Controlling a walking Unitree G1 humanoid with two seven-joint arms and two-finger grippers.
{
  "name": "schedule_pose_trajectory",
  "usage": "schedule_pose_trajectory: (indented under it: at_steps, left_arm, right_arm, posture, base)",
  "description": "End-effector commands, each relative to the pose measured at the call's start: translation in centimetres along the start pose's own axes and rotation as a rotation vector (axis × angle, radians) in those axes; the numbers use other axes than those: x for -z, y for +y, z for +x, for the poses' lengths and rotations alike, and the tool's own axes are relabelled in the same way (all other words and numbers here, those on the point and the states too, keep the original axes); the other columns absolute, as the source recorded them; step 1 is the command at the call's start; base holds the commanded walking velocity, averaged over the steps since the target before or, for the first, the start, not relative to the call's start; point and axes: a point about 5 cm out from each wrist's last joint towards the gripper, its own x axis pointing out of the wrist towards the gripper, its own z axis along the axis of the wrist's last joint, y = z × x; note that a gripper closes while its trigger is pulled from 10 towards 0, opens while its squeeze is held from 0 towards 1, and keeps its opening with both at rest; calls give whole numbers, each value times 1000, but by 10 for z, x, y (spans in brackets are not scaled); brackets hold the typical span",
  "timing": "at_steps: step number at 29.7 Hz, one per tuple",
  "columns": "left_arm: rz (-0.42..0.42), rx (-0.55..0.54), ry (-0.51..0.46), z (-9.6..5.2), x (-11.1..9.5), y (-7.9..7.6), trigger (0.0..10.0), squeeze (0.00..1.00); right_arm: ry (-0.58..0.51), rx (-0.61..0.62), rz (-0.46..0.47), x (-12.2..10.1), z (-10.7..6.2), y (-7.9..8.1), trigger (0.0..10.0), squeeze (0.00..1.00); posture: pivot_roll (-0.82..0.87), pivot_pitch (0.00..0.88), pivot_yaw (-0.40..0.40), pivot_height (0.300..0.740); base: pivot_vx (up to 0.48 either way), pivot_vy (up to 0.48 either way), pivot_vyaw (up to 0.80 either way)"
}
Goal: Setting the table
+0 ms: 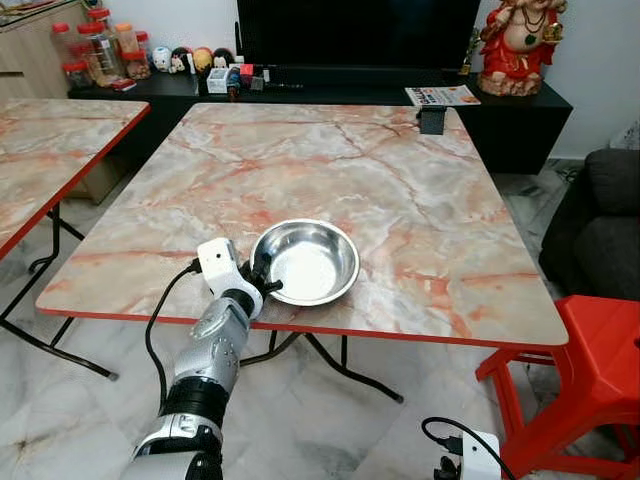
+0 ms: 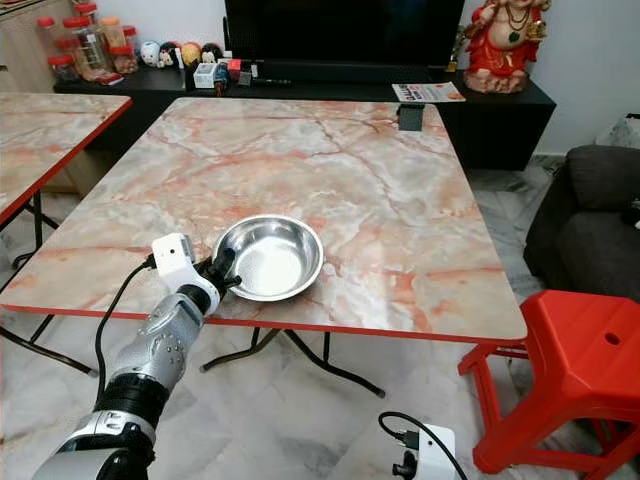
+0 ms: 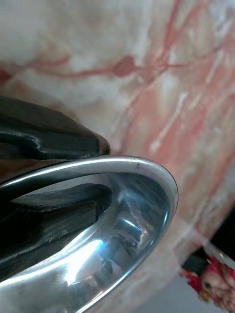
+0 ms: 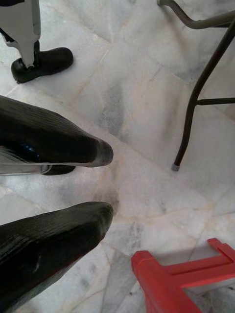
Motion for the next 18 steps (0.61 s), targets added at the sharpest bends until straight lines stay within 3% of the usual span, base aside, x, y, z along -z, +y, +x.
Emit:
schedule_pose_trajectory:
  at_steps: [1,11,18]
  left_arm:
    - [-1,3,-15,5,-4,-7,10000,0]
    - [-68,13,15,15,3,-26,10000,0]
    - [-86,-60,-11,18,-3,-19,10000,0]
  right_arm:
    - [4,2,7,0,0,1,10000,0]
    - [12,2,16,5,-1,4,10000,0]
    - [20,5,20,9,-3,3,10000,0]
  posture:
    - [-28,0,4,740]
    - [-38,0,19,740]
    - [-44,0,20,740]
  base:
    - [0,0,0]
    - [0,0,0]
    - [0,0,0]
